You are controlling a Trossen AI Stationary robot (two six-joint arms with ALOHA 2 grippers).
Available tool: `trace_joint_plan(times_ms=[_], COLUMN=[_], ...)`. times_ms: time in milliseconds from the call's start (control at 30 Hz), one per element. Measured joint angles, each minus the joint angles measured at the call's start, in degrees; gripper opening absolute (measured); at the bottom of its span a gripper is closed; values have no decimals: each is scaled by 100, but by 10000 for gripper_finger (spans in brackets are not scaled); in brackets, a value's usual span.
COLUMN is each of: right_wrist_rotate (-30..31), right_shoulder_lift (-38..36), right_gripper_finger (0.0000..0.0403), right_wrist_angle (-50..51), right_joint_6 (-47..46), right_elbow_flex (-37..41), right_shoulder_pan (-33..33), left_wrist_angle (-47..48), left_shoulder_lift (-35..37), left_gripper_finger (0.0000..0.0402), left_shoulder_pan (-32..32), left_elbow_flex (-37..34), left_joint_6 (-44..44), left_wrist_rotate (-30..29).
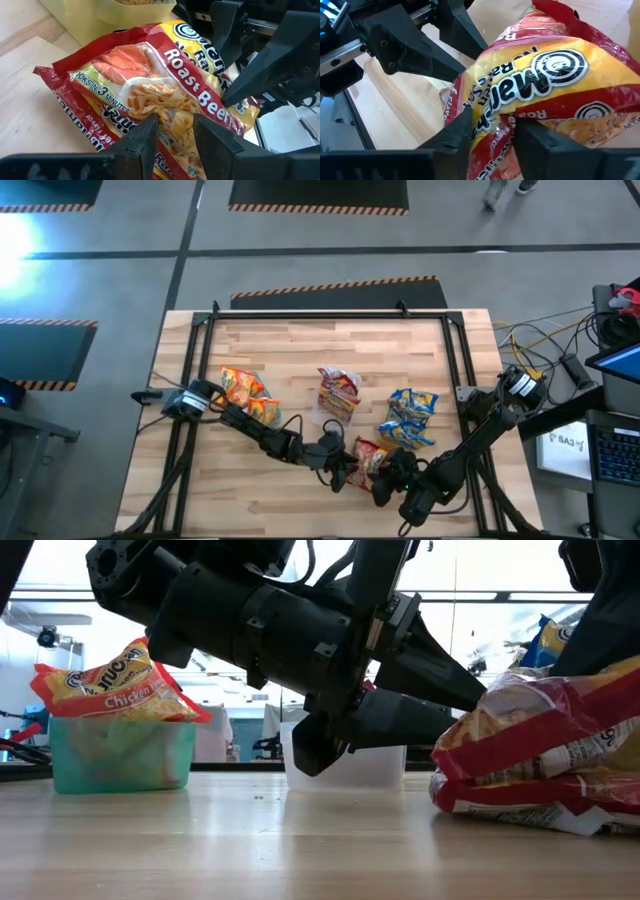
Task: Sort Maruchan noodles
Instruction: Put the red noodle pack into the white bin
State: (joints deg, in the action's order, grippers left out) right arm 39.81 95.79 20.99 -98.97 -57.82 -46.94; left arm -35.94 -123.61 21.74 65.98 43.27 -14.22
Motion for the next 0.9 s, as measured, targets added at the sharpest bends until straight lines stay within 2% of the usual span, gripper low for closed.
trace_joint_plan(times_ms=[267,533,900], right_wrist_rotate=[-309,-581,-702], right_shoulder_lift=[-2,-26,-406], right_gripper_finger=[49,27,10], right_wrist_angle=[-26,-41,189], right_joint_6=[395,703,1802], right_elbow_flex=[-2,-2,-341], right_shoulder_pan=[0,-9,-10], left_wrist_angle=[-52,130,1867], left_shoulder_lift=[54,314,733], left_gripper_finger=[110,110,110], left_shoulder_pan=[2,2,55], left_elbow_flex=[0,0,0], left_joint_6=[-365,-731,-816], left_wrist_rotate=[-4,-13,22])
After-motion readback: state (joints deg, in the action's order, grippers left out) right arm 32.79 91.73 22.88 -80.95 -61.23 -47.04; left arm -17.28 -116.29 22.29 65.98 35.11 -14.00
